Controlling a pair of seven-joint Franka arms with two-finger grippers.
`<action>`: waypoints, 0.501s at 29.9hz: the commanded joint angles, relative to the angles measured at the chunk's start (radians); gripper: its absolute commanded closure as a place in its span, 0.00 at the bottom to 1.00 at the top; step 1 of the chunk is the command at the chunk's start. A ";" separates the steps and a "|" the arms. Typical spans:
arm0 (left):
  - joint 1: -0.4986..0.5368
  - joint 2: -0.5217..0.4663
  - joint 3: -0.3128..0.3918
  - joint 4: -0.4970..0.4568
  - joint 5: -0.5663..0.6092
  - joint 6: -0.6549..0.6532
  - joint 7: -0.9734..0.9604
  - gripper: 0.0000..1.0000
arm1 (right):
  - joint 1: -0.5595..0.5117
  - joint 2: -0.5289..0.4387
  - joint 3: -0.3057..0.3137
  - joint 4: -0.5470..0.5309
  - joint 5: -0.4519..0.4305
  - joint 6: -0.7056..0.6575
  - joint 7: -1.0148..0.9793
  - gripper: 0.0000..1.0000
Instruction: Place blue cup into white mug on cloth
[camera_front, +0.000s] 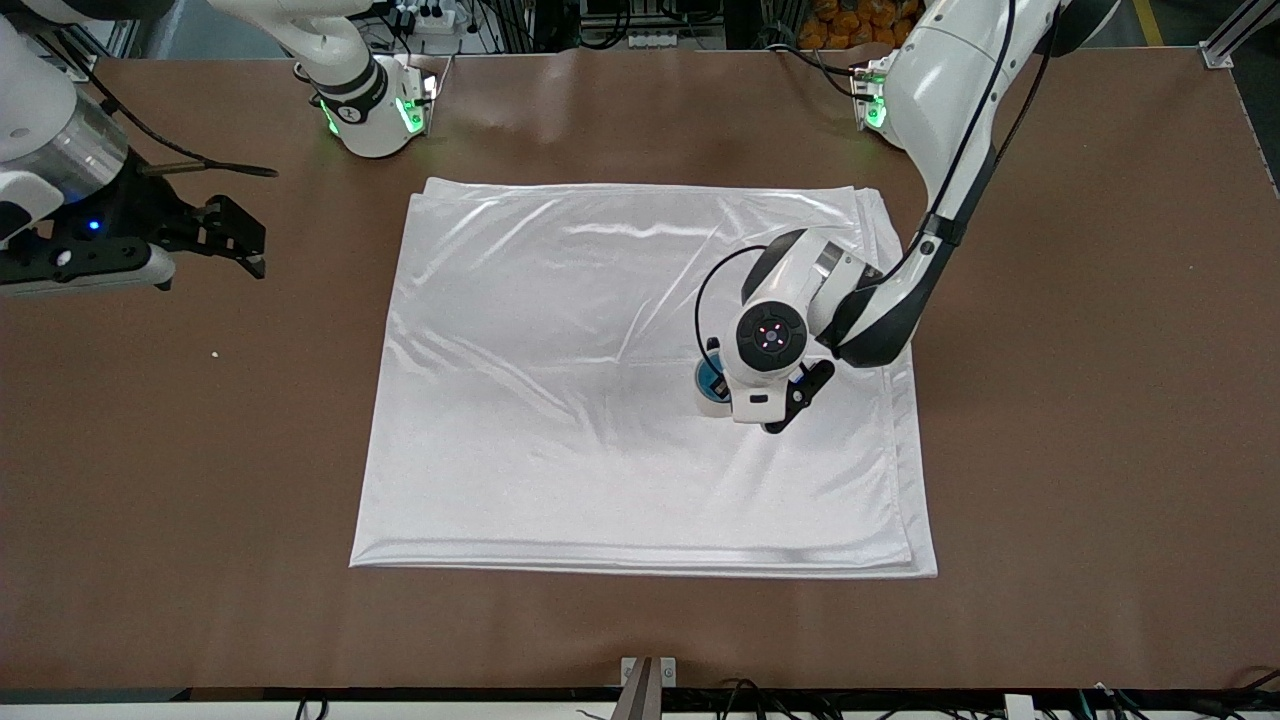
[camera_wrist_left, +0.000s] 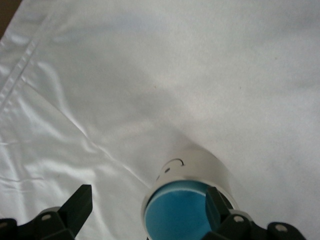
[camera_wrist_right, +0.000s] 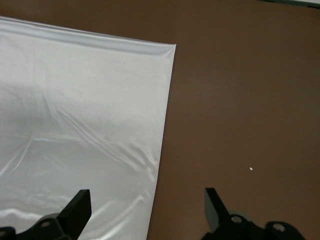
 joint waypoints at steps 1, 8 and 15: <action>0.077 -0.037 0.003 -0.008 0.028 0.000 0.120 0.00 | -0.025 -0.048 0.000 -0.067 0.020 0.041 -0.049 0.00; 0.195 -0.069 0.003 -0.009 0.033 0.000 0.328 0.00 | -0.041 -0.046 0.000 -0.069 0.020 0.043 -0.055 0.00; 0.308 -0.127 0.001 -0.011 0.036 -0.003 0.531 0.00 | -0.054 -0.048 0.000 -0.072 0.020 0.044 -0.062 0.00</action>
